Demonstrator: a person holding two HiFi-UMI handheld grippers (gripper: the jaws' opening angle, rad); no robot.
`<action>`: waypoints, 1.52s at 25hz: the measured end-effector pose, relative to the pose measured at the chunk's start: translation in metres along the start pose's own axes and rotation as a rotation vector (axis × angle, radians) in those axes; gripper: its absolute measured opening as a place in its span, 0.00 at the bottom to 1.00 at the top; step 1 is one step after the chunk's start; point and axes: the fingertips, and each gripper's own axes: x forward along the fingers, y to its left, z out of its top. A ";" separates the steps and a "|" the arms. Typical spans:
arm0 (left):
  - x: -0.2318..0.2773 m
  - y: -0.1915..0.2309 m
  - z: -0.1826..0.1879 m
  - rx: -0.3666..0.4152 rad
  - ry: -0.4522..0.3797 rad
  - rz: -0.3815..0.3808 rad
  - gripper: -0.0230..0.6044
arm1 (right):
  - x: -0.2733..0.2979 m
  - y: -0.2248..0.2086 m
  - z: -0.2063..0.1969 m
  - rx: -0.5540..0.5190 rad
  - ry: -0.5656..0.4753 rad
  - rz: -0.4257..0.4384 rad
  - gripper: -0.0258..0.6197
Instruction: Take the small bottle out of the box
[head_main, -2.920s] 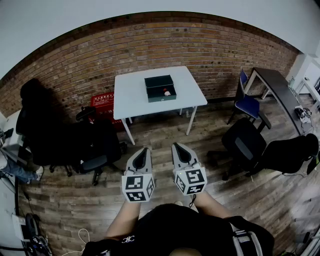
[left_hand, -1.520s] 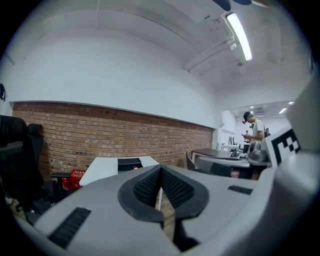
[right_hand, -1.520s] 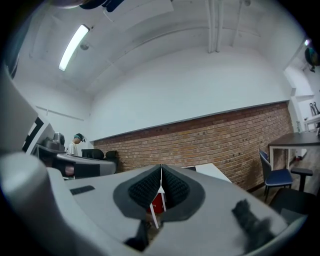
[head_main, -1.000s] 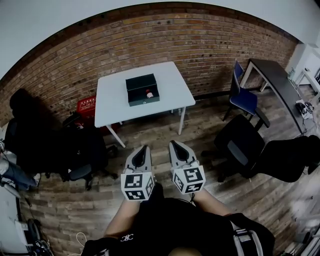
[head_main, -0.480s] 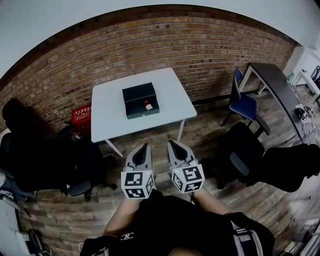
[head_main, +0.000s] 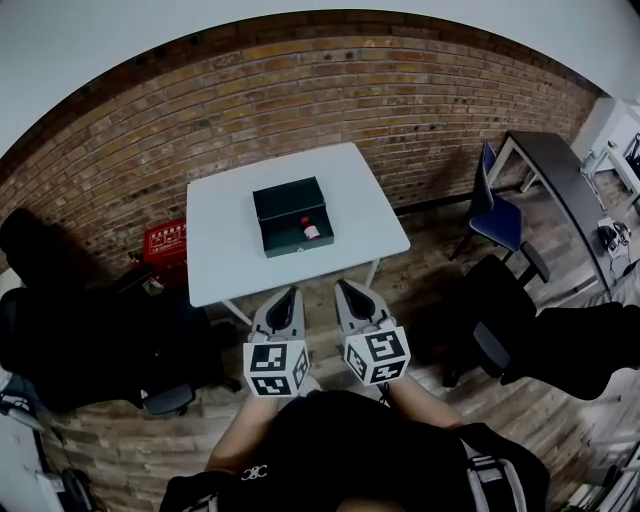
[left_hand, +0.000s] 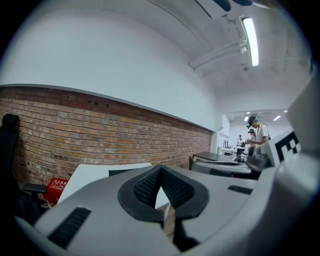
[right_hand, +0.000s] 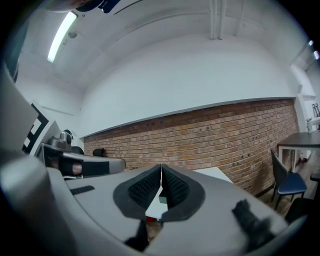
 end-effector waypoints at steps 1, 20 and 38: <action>0.004 0.007 0.001 -0.003 -0.001 0.001 0.05 | 0.008 0.001 0.000 -0.003 0.002 0.001 0.09; 0.075 0.113 0.005 -0.077 0.025 -0.059 0.05 | 0.131 0.004 -0.005 -0.016 0.060 -0.050 0.09; 0.164 0.151 0.007 -0.059 0.059 -0.020 0.05 | 0.226 -0.042 -0.016 0.014 0.099 0.000 0.09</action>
